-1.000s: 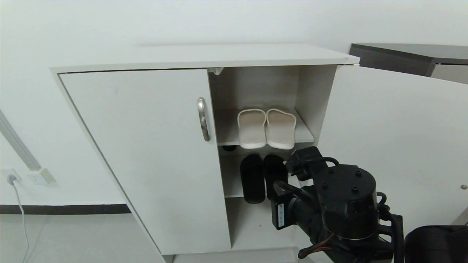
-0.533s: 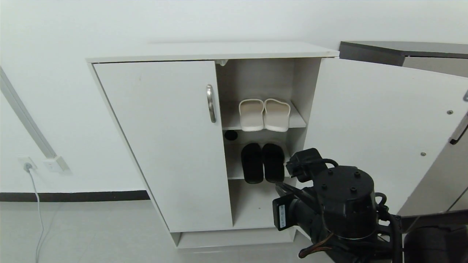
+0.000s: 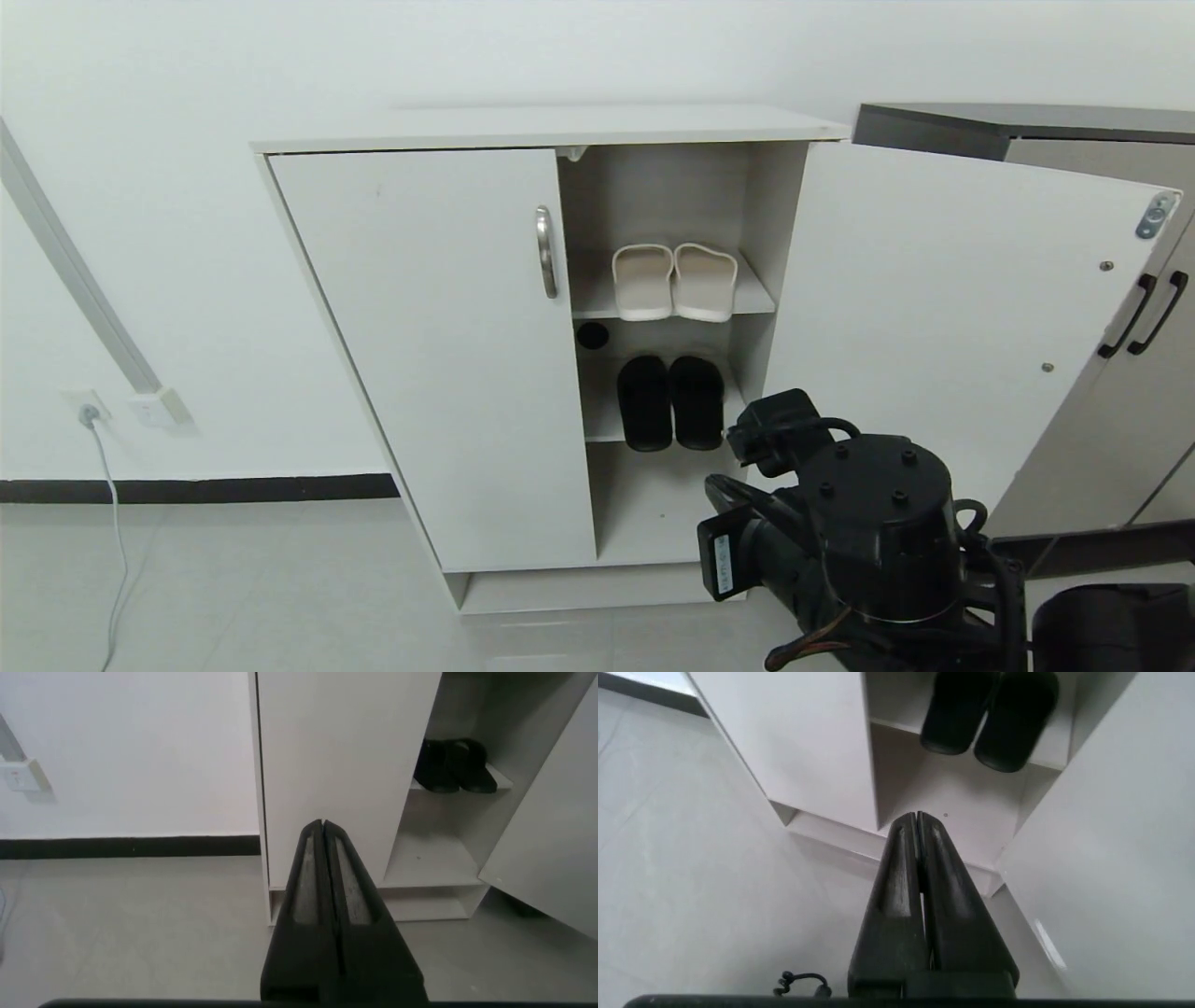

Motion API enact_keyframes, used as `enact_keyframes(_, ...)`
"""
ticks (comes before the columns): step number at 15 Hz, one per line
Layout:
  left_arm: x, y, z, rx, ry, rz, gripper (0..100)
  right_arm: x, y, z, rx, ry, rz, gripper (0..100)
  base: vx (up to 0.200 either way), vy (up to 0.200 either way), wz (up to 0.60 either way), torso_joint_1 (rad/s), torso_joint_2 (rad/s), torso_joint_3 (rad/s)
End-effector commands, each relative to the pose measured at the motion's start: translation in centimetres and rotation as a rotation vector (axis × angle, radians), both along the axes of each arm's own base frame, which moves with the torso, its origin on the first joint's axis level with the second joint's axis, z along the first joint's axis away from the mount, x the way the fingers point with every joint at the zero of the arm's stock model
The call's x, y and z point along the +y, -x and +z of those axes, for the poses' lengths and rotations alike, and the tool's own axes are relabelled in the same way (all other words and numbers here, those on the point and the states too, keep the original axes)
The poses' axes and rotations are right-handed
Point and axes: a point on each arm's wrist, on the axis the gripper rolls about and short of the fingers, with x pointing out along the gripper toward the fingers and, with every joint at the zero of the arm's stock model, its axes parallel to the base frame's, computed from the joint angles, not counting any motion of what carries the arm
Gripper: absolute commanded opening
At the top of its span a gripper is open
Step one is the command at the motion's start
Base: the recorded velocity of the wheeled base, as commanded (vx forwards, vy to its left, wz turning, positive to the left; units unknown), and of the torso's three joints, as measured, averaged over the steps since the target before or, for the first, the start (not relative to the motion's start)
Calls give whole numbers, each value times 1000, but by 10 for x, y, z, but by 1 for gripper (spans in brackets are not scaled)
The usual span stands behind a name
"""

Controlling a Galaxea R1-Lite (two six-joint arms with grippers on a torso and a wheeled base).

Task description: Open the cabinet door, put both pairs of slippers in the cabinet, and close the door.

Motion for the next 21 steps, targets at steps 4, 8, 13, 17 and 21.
enact_keyframes(4, 0, 0, 0, 1, 0, 1, 0, 1, 0, -2, 2, 5, 0, 0, 0, 0, 0, 0, 0, 0)
enact_keyframes(8, 0, 0, 0, 1, 0, 1, 0, -1, -3, -2, 3, 6, -11, 0, 0, 0, 0, 0, 0, 0)
enact_keyframes(13, 0, 0, 0, 1, 2, 1, 0, 0, -4, -1, -1, 1, -12, 0, 0, 0, 0, 0, 0, 0)
enact_keyframes(17, 0, 0, 0, 1, 2, 1, 0, 0, -4, -1, 0, 4, -12, 0, 0, 0, 0, 15, -184, -262)
enact_keyframes(21, 0, 0, 0, 1, 2, 1, 0, 0, -5, -1, 1, 5, -13, 0, 0, 0, 0, 51, -504, -367)
